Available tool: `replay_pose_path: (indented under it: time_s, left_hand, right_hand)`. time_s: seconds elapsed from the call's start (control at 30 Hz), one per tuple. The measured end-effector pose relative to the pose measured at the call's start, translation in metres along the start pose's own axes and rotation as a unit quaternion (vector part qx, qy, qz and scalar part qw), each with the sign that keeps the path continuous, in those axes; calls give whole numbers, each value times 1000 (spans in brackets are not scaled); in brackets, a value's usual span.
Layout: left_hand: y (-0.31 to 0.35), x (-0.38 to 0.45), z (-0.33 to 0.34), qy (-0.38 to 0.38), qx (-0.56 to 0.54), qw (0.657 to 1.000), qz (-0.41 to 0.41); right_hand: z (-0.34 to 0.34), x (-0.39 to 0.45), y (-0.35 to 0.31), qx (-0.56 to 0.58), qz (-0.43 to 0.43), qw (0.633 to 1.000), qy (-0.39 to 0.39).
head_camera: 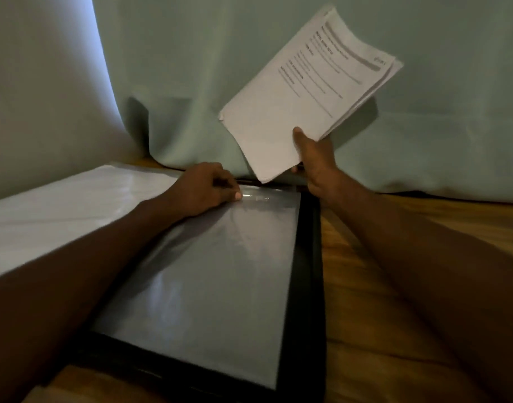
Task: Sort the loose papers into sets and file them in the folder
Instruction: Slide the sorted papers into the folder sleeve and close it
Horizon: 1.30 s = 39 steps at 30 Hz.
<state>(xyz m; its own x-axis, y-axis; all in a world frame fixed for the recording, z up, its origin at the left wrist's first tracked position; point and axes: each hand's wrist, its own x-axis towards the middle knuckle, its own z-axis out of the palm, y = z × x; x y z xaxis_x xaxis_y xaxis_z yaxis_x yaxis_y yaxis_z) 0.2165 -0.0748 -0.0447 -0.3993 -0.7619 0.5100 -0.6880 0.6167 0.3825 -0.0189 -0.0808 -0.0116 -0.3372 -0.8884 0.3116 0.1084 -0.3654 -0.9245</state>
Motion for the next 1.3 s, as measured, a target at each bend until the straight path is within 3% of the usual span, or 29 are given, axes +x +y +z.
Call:
replay_pose_path:
  time_s: [0.13, 0.27, 0.5, 0.57, 0.67, 0.87, 1.03, 1.23, 1.3]
  left_hand:
    - [-1, 5, -2, 38, -41, 998, -19]
    - [-2, 7, 3, 12, -57, 998, -13]
    - [8, 3, 9, 18, -110, 994, -16]
    - [14, 4, 11, 25, -76, 997, -22]
    - [21, 7, 12, 43, -4, 999, -20]
    - [26, 9, 11, 65, 4, 998, -2]
    - [24, 5, 11, 27, -110, 993, 29]
    - [27, 6, 9, 39, -135, 989, 42]
    - [29, 7, 7, 45, -158, 986, 38]
  right_hand:
    - [-9, 9, 7, 88, 8, 996, -30]
    - [-11, 13, 14, 163, 38, 984, -55]
    - [-11, 14, 11, 38, -9, 999, 27]
    - [-12, 15, 9, 15, -12, 999, 44]
    - [-8, 13, 3, 16, 2, 999, 32]
    - [3, 18, -17, 9, 20, 1000, 3]
    - [13, 15, -22, -54, 11, 998, -43]
    - [17, 10, -22, -192, -109, 975, 13]
    - [14, 9, -25, -186, -117, 976, 13]
